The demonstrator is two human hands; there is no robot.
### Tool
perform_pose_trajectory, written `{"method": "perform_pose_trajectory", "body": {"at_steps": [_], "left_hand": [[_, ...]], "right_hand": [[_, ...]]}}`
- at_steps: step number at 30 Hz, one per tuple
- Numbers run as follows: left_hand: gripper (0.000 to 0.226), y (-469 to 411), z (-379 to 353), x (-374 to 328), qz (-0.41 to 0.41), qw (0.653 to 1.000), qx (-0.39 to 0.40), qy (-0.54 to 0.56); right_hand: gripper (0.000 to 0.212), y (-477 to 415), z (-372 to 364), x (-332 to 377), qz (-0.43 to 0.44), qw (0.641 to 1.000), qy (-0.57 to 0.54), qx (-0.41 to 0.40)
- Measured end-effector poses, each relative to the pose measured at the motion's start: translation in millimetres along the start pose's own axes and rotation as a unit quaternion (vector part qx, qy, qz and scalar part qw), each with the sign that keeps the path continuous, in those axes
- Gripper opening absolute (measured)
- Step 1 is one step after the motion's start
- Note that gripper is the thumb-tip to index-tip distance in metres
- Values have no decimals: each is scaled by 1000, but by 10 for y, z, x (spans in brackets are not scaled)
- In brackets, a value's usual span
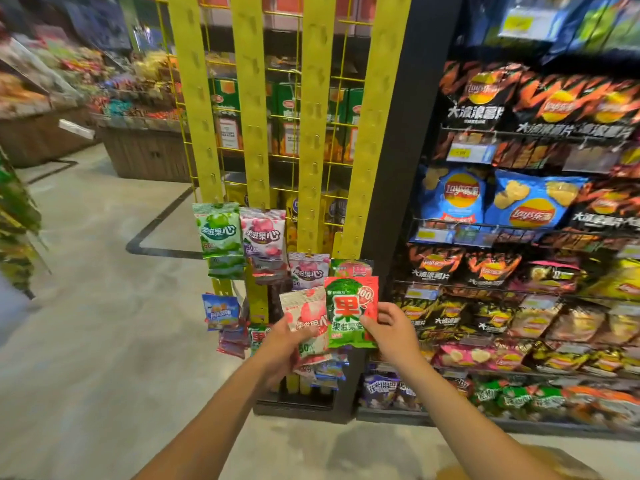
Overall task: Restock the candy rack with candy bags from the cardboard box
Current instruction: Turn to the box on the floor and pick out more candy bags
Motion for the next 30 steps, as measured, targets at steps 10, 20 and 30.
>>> {"method": "perform_pose_trajectory", "body": {"at_steps": [10,20,30], "left_hand": [[33,-100,345,-176,-21,998,-44,-30],[35,-240,526,-318,-30,996,-70,-37],[30,-330,437,-371,-35,996,-67,-41]], "right_hand": [[25,-503,20,250,39,998,18,-45],[33,-1186,190,251,34,991,81,-104],[25,-1300,128,110,22,991,101,-86]]}}
Point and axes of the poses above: each hand's wrist, its own y-axis away from the middle knuckle, its own z-axis out of the back of the hand, x = y × z, the point moved 10 cm from there along -y, towards the middle knuckle, and after that the axes turned 6 degrees about z, right-handed, at the moved point
